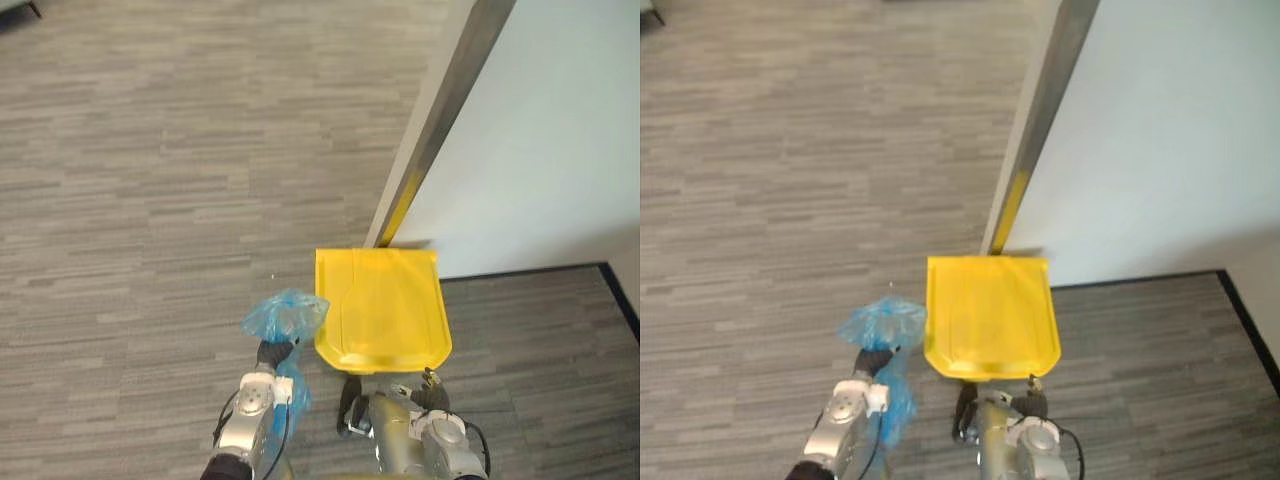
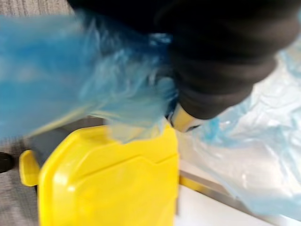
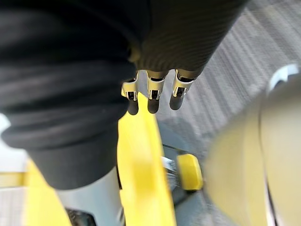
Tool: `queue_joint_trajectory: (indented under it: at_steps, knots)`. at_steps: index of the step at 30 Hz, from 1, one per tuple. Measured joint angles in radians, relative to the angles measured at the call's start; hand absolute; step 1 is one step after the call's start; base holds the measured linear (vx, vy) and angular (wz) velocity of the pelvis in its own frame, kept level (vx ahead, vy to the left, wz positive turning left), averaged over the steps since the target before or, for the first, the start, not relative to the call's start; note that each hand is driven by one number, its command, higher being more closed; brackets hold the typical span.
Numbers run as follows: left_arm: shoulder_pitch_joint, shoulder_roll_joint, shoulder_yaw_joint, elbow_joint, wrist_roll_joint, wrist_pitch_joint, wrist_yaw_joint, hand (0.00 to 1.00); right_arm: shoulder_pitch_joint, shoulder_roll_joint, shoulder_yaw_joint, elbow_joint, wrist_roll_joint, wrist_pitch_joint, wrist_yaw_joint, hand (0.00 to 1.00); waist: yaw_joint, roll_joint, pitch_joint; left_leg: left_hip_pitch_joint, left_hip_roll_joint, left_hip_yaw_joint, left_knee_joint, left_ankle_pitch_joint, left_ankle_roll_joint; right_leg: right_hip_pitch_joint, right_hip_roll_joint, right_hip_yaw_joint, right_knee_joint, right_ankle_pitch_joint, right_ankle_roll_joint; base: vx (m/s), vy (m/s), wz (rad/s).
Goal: Gather rubbish on tea table into small bin, then transfer packed bag to large trash can.
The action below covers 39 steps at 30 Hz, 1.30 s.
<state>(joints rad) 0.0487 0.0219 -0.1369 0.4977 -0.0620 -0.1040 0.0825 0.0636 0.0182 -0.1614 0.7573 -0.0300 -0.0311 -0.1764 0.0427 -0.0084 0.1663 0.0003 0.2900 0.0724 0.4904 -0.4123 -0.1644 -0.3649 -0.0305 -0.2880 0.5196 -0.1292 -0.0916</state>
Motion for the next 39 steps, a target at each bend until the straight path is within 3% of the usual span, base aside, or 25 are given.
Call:
queue_joint_trajectory:
  at_steps: [3,4,6,7,9,11,13,14,15,16,17,20,27,30,34,36,37,39]
  knots:
    - [0.001,0.010,0.003,0.057,0.001,0.001,0.000,1.00,0.002,-0.004,0.000,0.043,-0.011,-0.001,0.001,0.00,0.000,-0.038,-0.003,0.001,-0.056,0.006,0.012,-0.008,0.010,0.001,-0.039,0.029,-0.013,0.029,0.053,-0.22,0.088,-0.12]
    - [0.005,0.012,0.003,0.082,0.001,0.002,0.000,1.00,0.009,-0.014,0.007,0.061,-0.011,0.002,0.004,0.00,0.000,-0.048,0.003,-0.002,-0.079,0.014,0.019,-0.013,0.019,0.001,-0.053,0.047,-0.033,0.058,0.087,-0.39,0.177,-0.33]
    - [0.018,0.016,0.002,0.107,0.000,0.004,0.000,1.00,0.028,-0.016,0.005,0.078,-0.011,0.002,0.010,0.00,0.003,-0.055,0.005,-0.015,-0.096,0.039,0.003,0.007,0.026,0.011,-0.062,0.070,-0.112,0.095,0.130,-0.38,0.155,-0.35]
    - [0.026,0.024,0.007,0.106,0.000,0.004,0.001,1.00,0.028,-0.019,-0.002,0.080,-0.009,0.001,0.012,0.00,0.005,-0.051,0.007,-0.018,-0.099,0.058,-0.014,0.027,0.040,-0.003,-0.075,0.079,-0.055,0.077,0.110,-0.33,0.097,-0.26]
    - [0.023,0.040,0.011,0.100,0.000,0.003,0.001,1.00,0.030,-0.018,-0.024,0.088,-0.009,0.002,0.015,0.00,0.002,-0.061,0.001,-0.023,-0.105,0.074,-0.054,0.082,0.042,-0.017,-0.088,0.124,0.179,0.028,0.115,-0.32,0.047,-0.06]
    - [0.028,0.039,0.012,0.068,0.000,0.003,0.001,1.00,0.042,-0.018,-0.033,0.086,-0.009,0.000,0.014,0.00,0.005,-0.060,-0.004,-0.017,-0.112,0.071,-0.139,0.144,0.039,0.015,-0.109,0.157,0.412,-0.064,0.114,-0.19,-0.071,0.13]
    - [0.058,0.036,0.013,0.022,0.000,0.003,0.000,1.00,0.070,-0.015,-0.021,0.085,-0.009,0.001,0.017,0.00,0.005,-0.081,-0.050,-0.061,-0.119,0.060,-0.175,0.170,0.031,0.133,-0.108,0.222,0.287,-0.170,0.192,-0.09,-0.165,0.11]
    - [0.058,0.031,0.016,0.014,0.000,0.004,0.001,1.00,0.075,-0.016,-0.022,0.084,-0.009,0.001,0.015,0.00,0.009,-0.099,-0.071,-0.096,-0.132,0.052,-0.167,0.181,0.019,0.199,-0.094,0.211,0.117,-0.262,0.172,-0.01,-0.209,-0.08]
    - [0.052,0.006,0.034,0.029,0.000,0.008,0.001,1.00,0.065,-0.025,-0.024,0.094,-0.009,0.002,0.015,0.00,0.019,-0.065,-0.070,-0.124,-0.115,0.036,-0.156,0.190,0.010,0.213,-0.062,0.197,0.029,-0.257,0.120,0.00,-0.180,-0.12]
    - [0.058,-0.007,0.037,0.033,0.000,0.012,0.000,1.00,0.055,-0.031,-0.030,0.094,-0.009,0.000,0.011,0.00,0.012,-0.055,-0.072,-0.133,-0.107,0.025,-0.160,0.195,0.014,0.219,-0.043,0.193,-0.008,-0.238,0.098,-0.01,-0.108,-0.14]
    - [0.068,-0.018,0.036,0.033,0.000,0.012,-0.001,1.00,0.060,-0.037,-0.031,0.104,-0.008,0.000,0.008,0.00,0.012,-0.029,-0.084,-0.137,-0.098,0.015,-0.167,0.203,0.024,0.229,-0.022,0.191,-0.039,-0.219,0.093,0.00,-0.066,-0.01]
    - [0.063,-0.013,0.032,0.034,-0.010,0.012,-0.002,1.00,0.057,-0.041,-0.033,0.137,-0.007,-0.003,0.007,0.00,0.009,-0.011,-0.094,-0.138,-0.087,0.002,-0.176,0.217,0.027,0.241,-0.002,0.182,-0.071,-0.203,0.088,0.03,-0.065,0.06]
    - [0.085,0.002,0.034,0.052,-0.021,0.013,-0.004,1.00,0.027,-0.029,-0.036,0.131,-0.006,-0.009,0.001,0.00,0.008,-0.009,-0.090,-0.108,-0.087,0.001,-0.158,0.237,0.022,0.313,0.012,0.227,-0.176,-0.121,0.124,0.02,0.069,-0.13]
    - [0.077,0.000,0.030,0.052,-0.022,0.013,-0.008,1.00,0.014,-0.021,-0.036,0.127,-0.007,-0.017,0.001,0.00,0.005,-0.002,-0.088,-0.076,-0.094,0.005,-0.222,0.237,0.022,0.320,0.013,0.272,-0.241,-0.067,0.134,-0.04,0.142,-0.37]
    - [0.046,0.001,0.030,0.057,-0.021,0.012,-0.007,1.00,-0.001,-0.012,-0.030,0.123,-0.008,-0.017,0.001,0.00,0.004,0.006,-0.047,-0.078,-0.099,0.079,-0.241,0.244,0.033,0.245,0.015,0.353,-0.229,0.003,0.156,-0.12,0.121,-0.64]
    - [0.018,0.004,0.032,0.054,-0.022,0.010,-0.005,1.00,-0.001,-0.008,-0.030,0.122,-0.009,-0.015,0.000,0.00,-0.001,-0.004,-0.036,-0.128,-0.105,0.095,-0.202,0.246,0.043,0.166,-0.001,0.337,-0.174,0.034,0.181,-0.22,0.094,-0.52]
    - [0.003,0.000,0.034,0.052,-0.022,0.009,-0.001,1.00,-0.005,-0.010,-0.030,0.122,-0.010,-0.014,0.000,0.00,0.002,0.002,-0.028,-0.140,-0.085,0.116,-0.196,0.243,0.056,0.154,-0.006,0.308,-0.182,0.050,0.183,-0.21,0.028,-0.46]
    - [0.000,0.004,0.038,0.040,-0.022,0.007,0.001,1.00,-0.004,-0.005,-0.021,0.114,-0.012,-0.008,0.001,0.00,0.006,-0.012,-0.011,-0.129,-0.093,0.147,-0.187,0.238,0.064,0.140,-0.061,0.243,0.029,-0.053,0.166,-0.21,-0.014,-0.34]
